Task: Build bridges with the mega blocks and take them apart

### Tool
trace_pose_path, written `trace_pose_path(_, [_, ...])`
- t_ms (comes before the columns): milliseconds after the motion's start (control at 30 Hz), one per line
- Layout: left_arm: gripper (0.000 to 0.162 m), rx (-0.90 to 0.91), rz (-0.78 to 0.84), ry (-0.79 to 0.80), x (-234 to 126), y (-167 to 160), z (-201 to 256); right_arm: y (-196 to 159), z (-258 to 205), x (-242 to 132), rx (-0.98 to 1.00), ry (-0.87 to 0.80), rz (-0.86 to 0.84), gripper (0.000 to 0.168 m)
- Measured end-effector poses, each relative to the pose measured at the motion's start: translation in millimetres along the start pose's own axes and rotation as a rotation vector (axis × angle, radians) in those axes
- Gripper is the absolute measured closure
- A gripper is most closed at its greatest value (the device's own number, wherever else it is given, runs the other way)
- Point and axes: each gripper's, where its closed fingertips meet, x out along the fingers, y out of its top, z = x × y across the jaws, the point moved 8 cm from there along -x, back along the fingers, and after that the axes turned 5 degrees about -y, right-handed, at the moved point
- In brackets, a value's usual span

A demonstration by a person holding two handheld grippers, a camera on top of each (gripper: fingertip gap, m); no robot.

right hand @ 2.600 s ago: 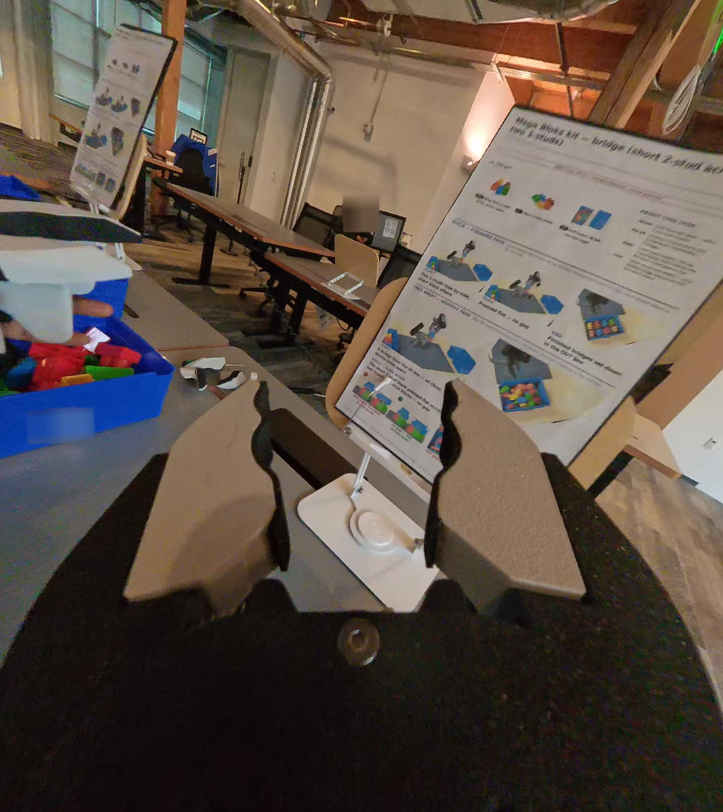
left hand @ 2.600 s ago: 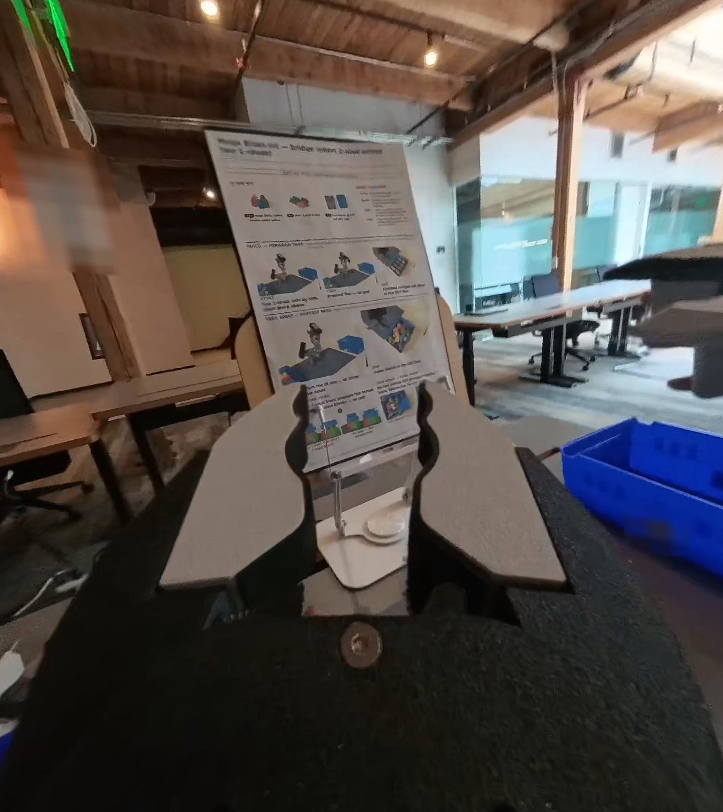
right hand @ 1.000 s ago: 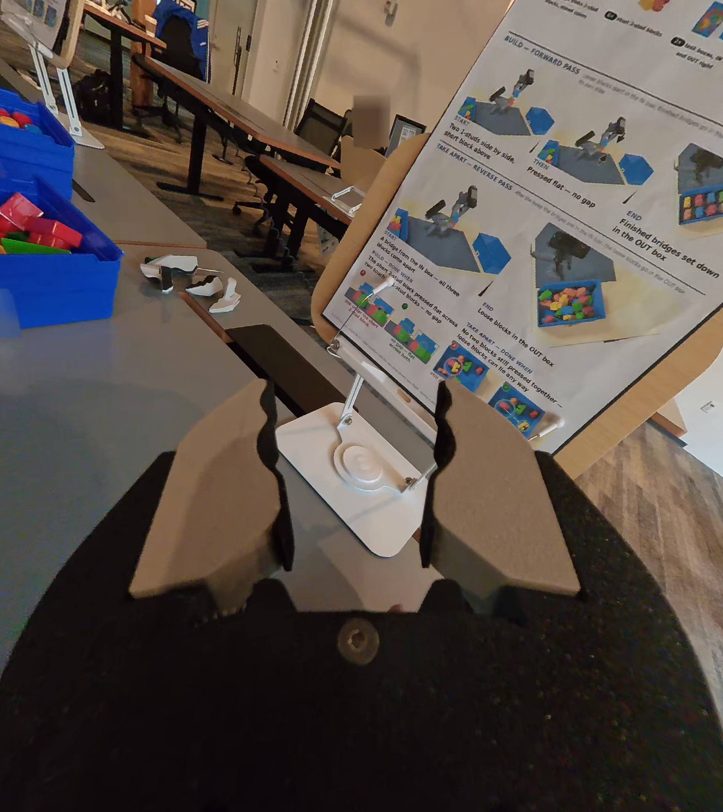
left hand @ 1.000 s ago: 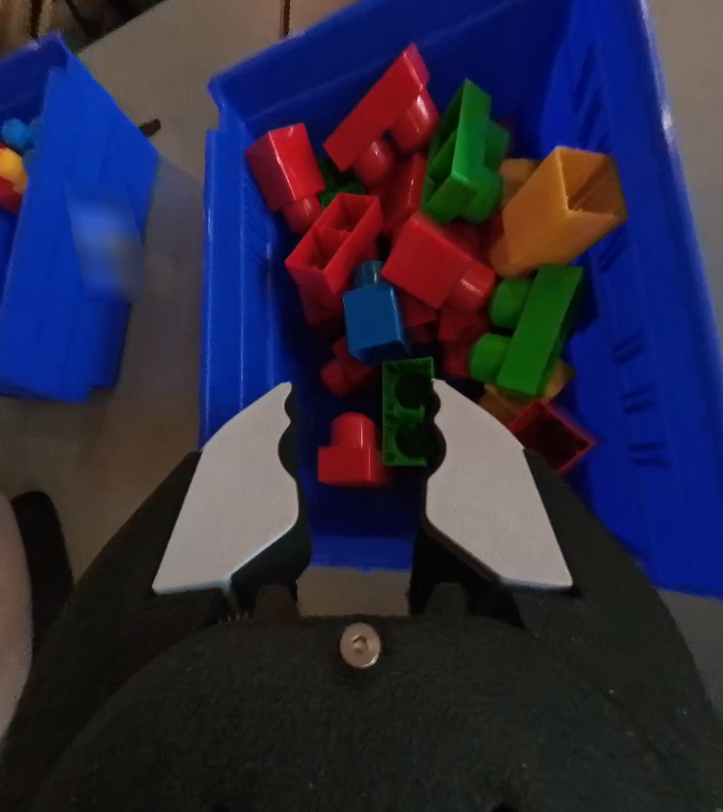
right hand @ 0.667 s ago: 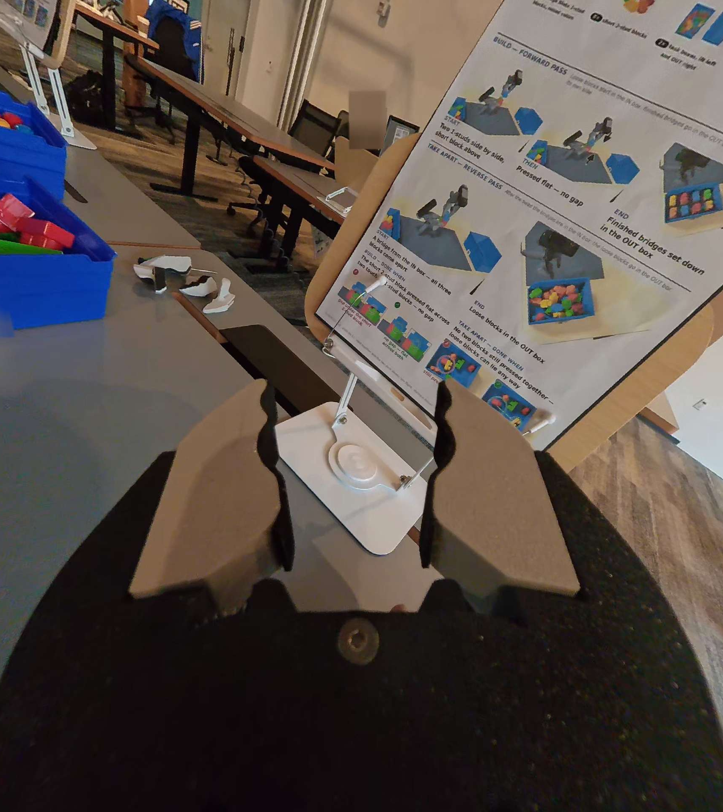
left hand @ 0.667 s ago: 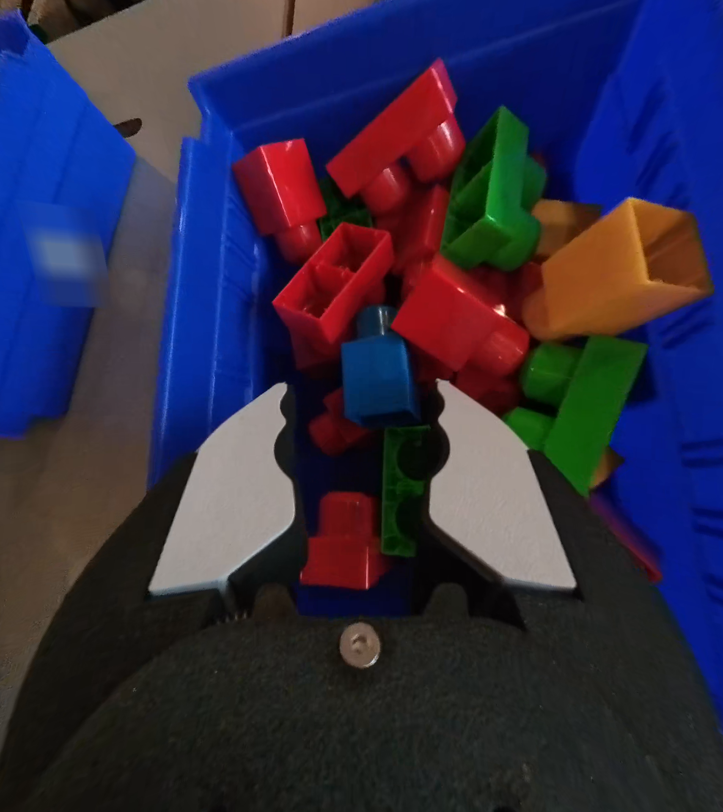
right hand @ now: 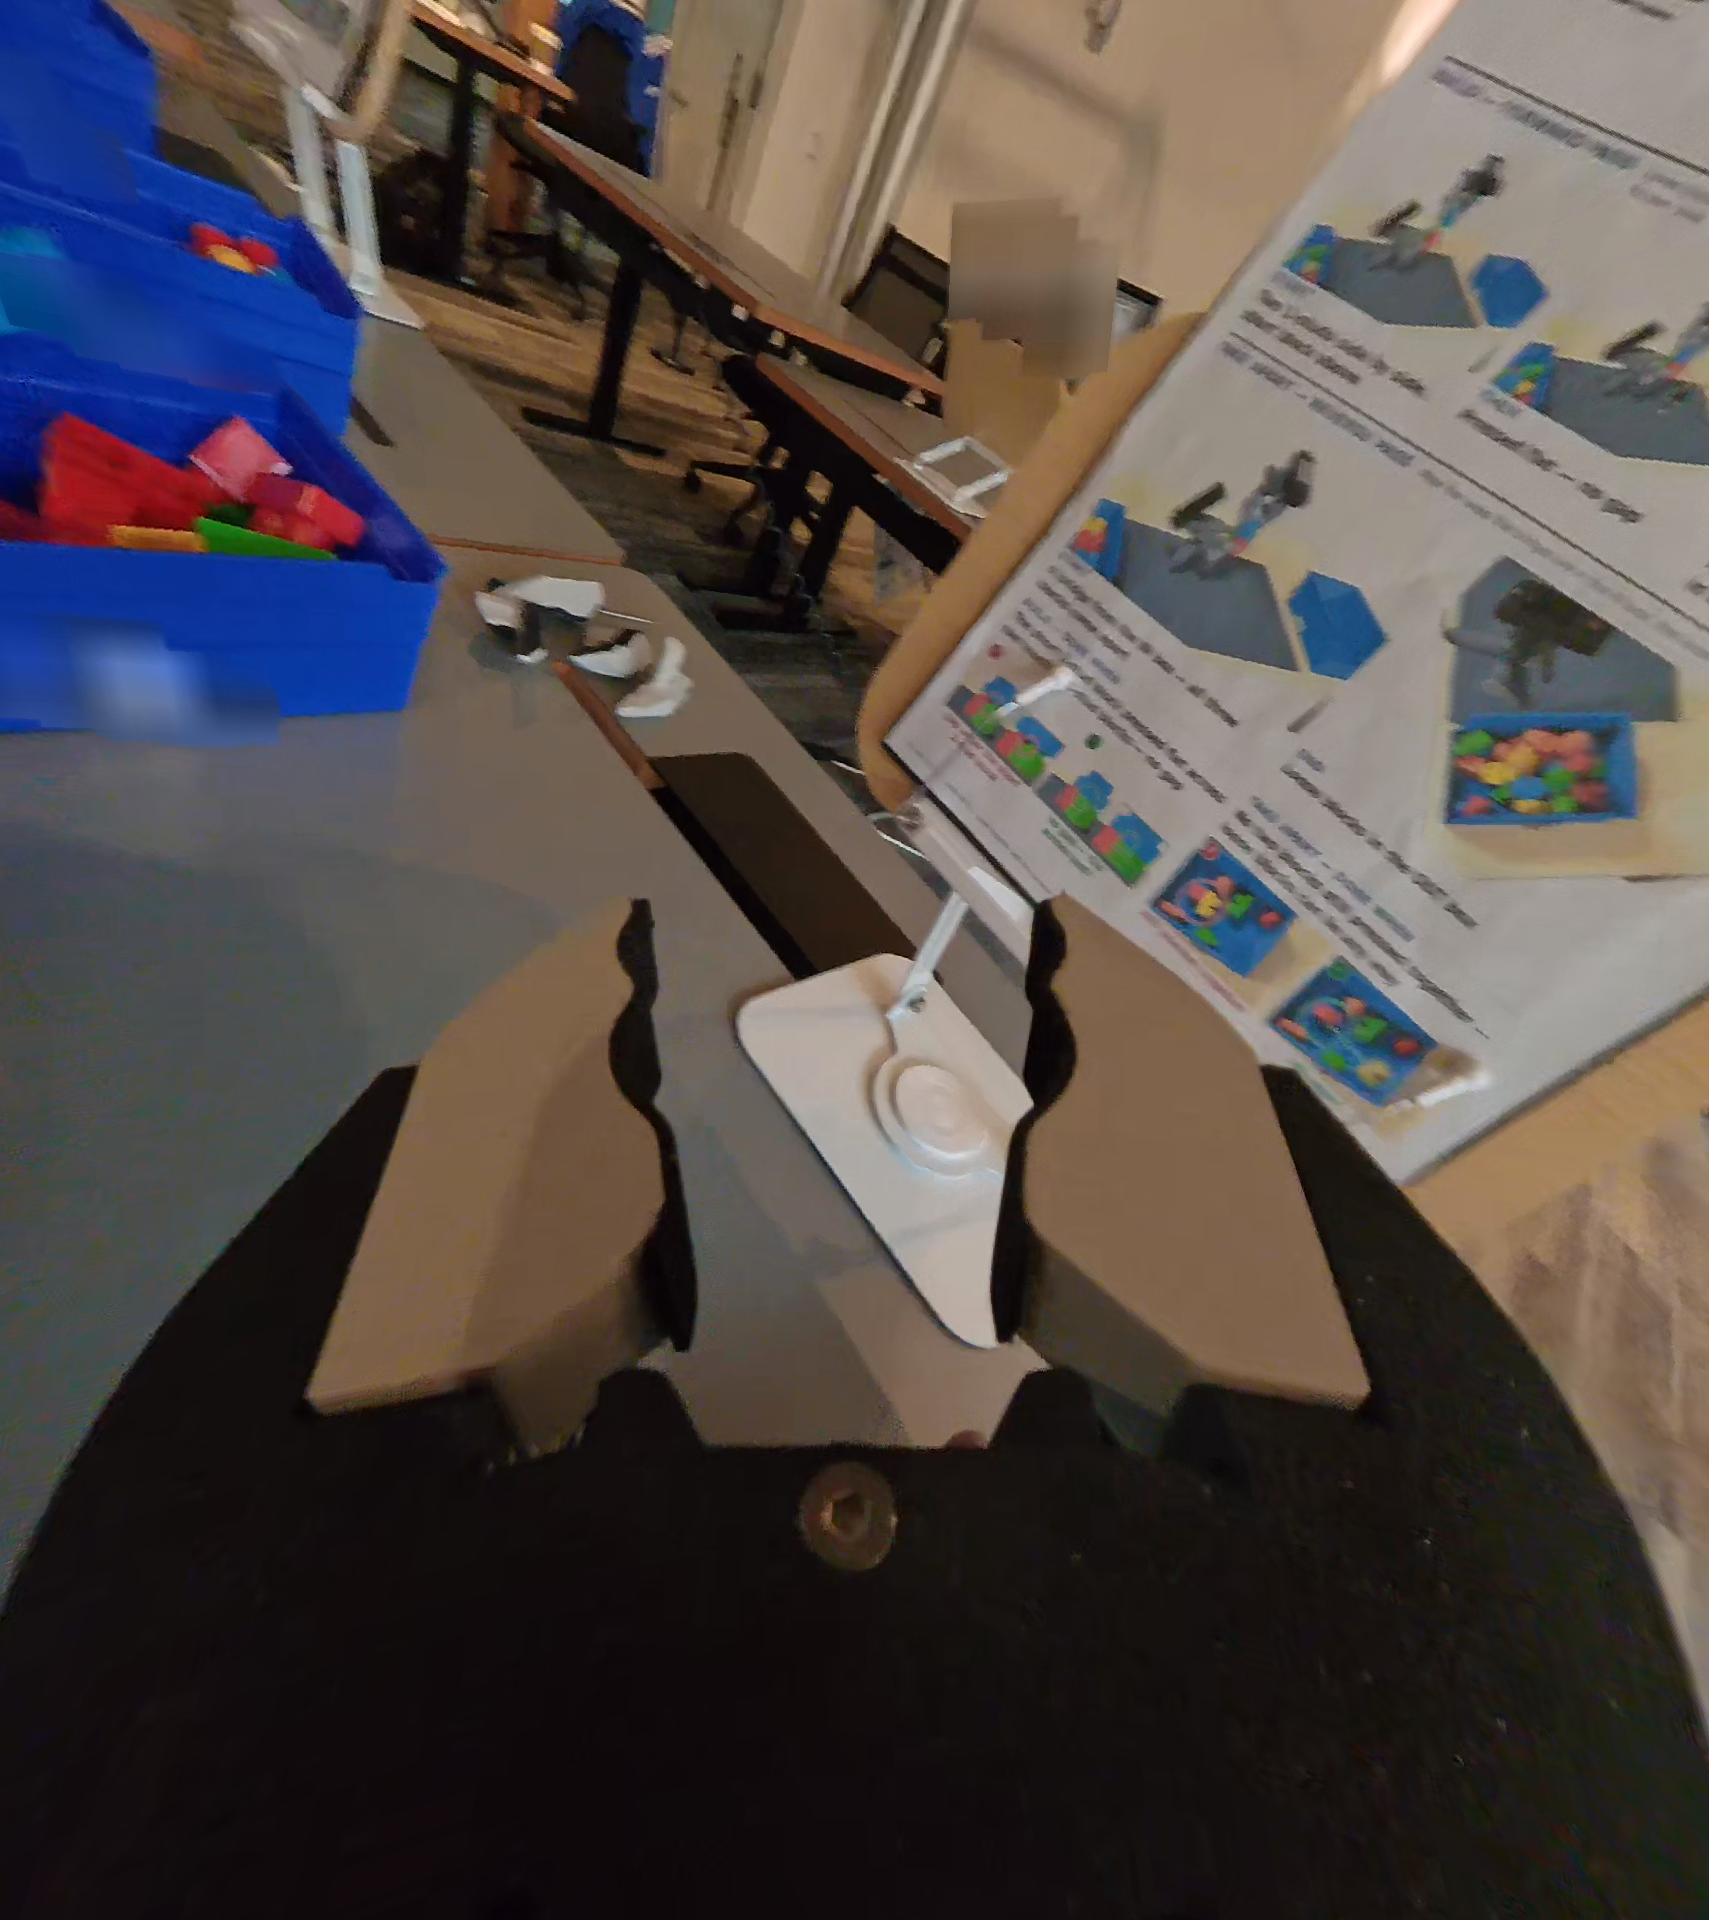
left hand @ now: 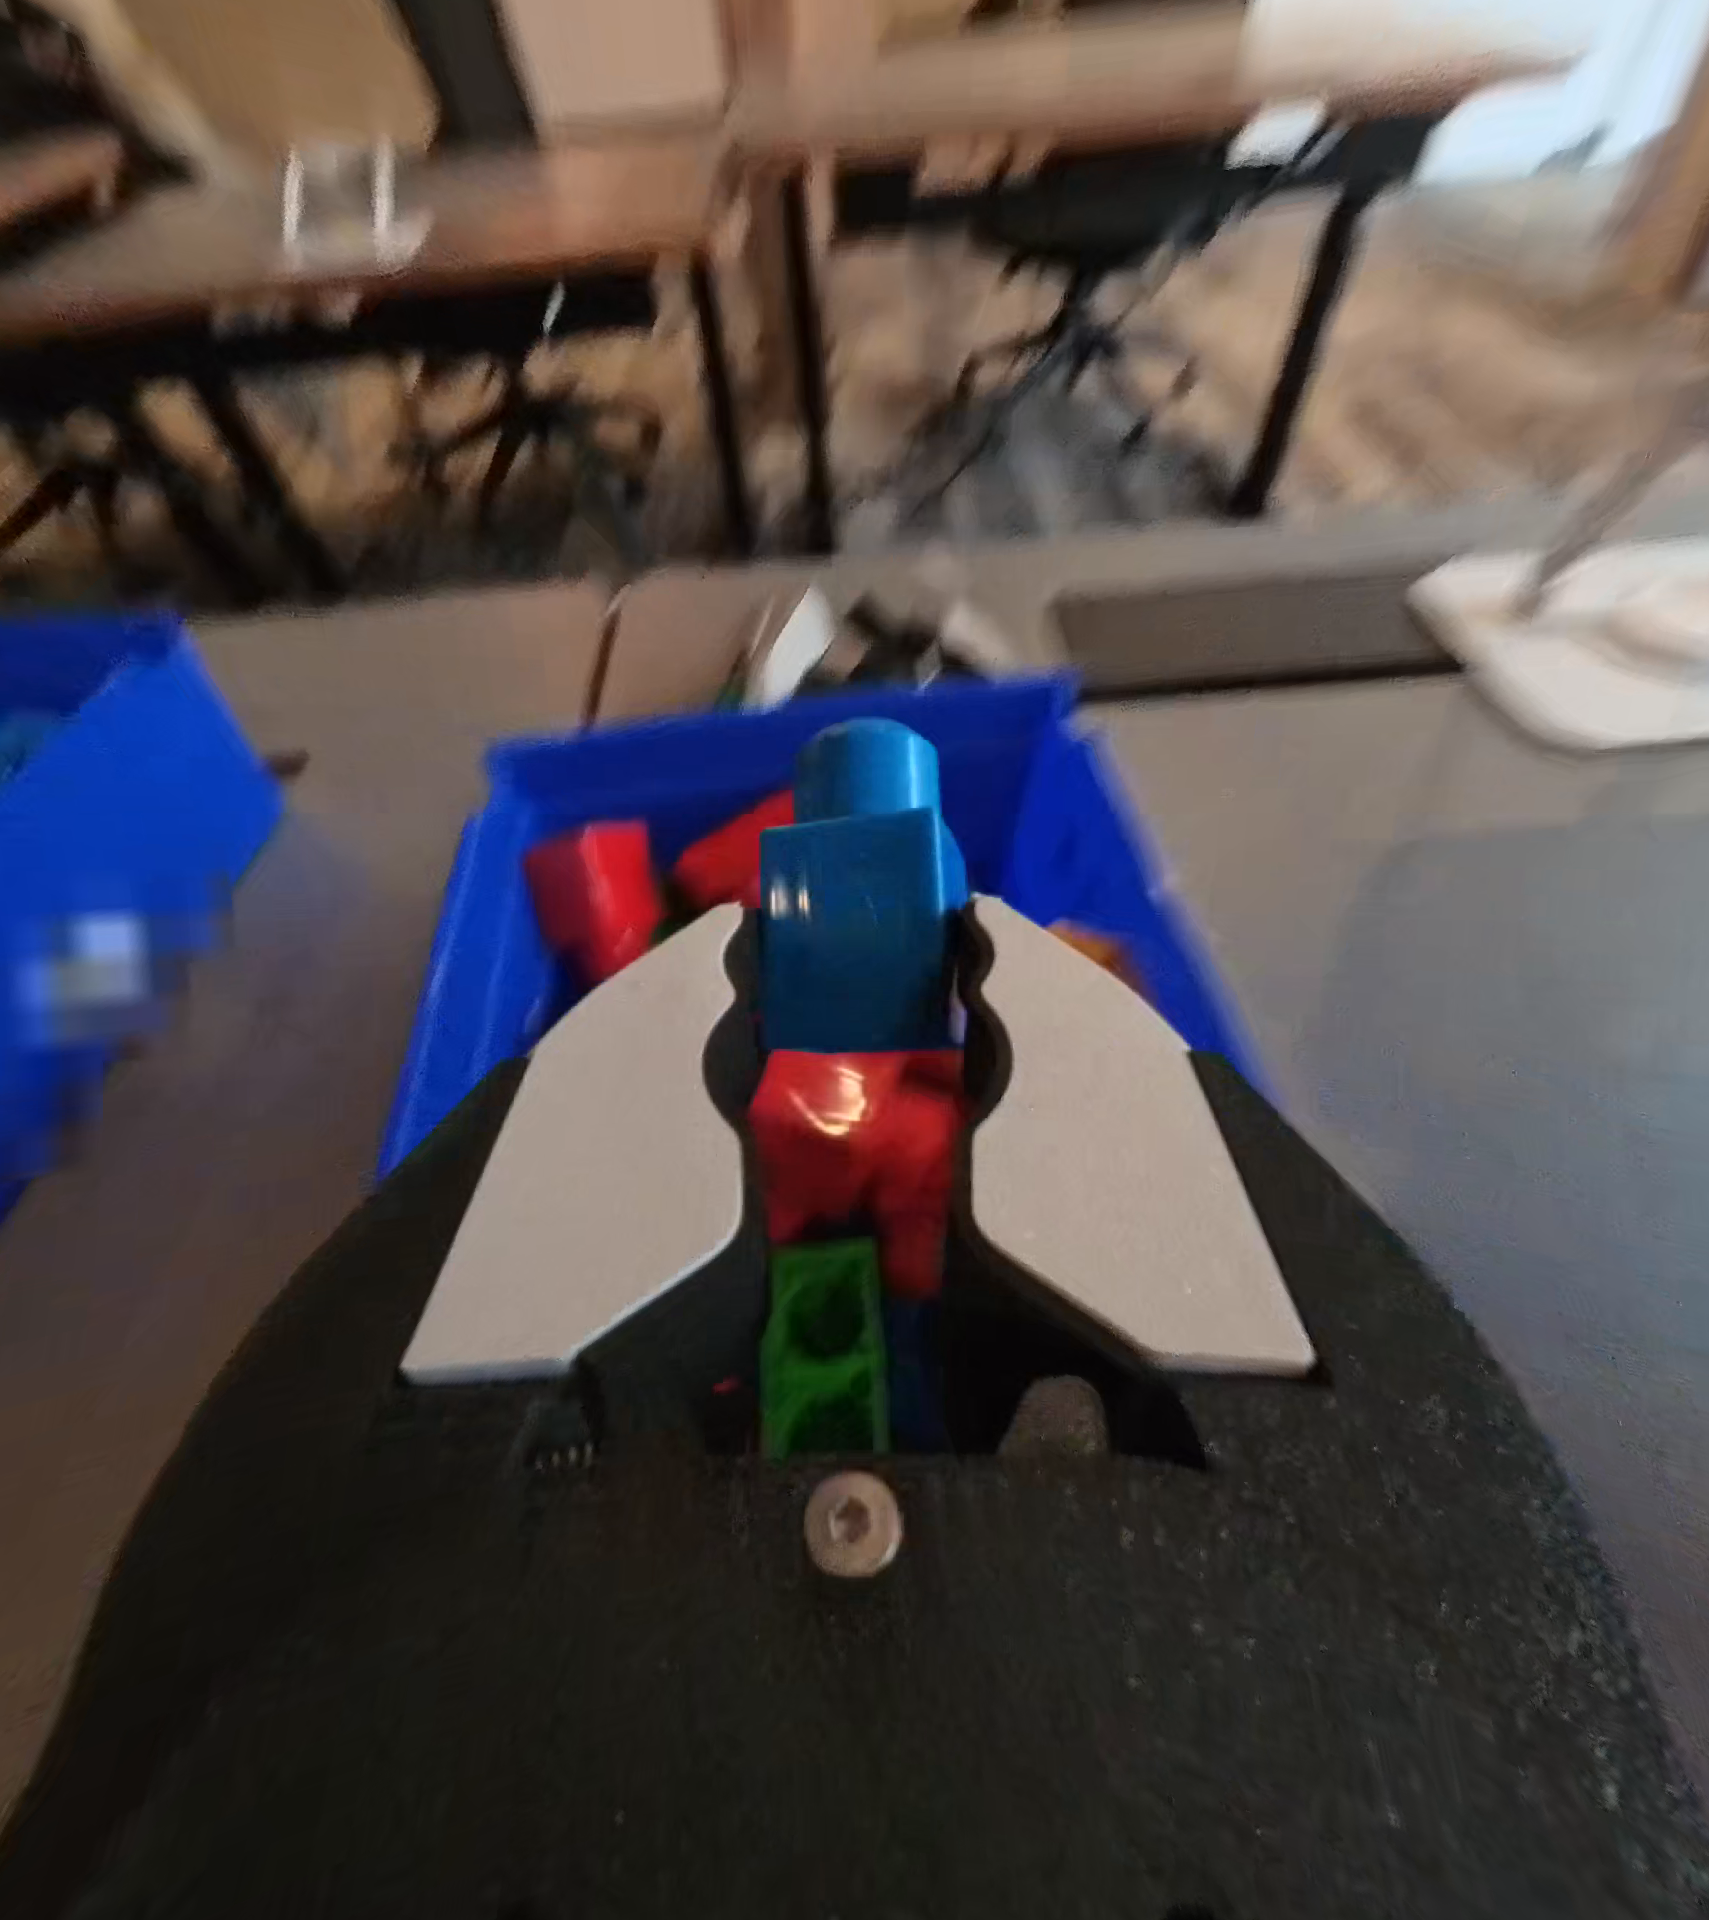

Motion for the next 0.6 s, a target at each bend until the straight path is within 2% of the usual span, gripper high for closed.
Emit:
trace_pose_path(133, [0.126,0.095,0.257,-0.288,-14,46,50,6,-18,5,0.032,0.145,0.051,0.102])
trace_pose_path(333, [0.126,0.249,0.434,-0.756,-2,87,140,20,-53,10,0.094,0.421,0.160,0.100])
trace_pose_path(500, [0.126,0.334,0.515,-1.129,4,103,219,27,-67,12,0.171,0.558,0.255,0.098])
trace_pose_path(600, [0.126,0.368,0.489,-1.247,7,103,251,31,-68,10,0.221,0.596,0.303,0.099])
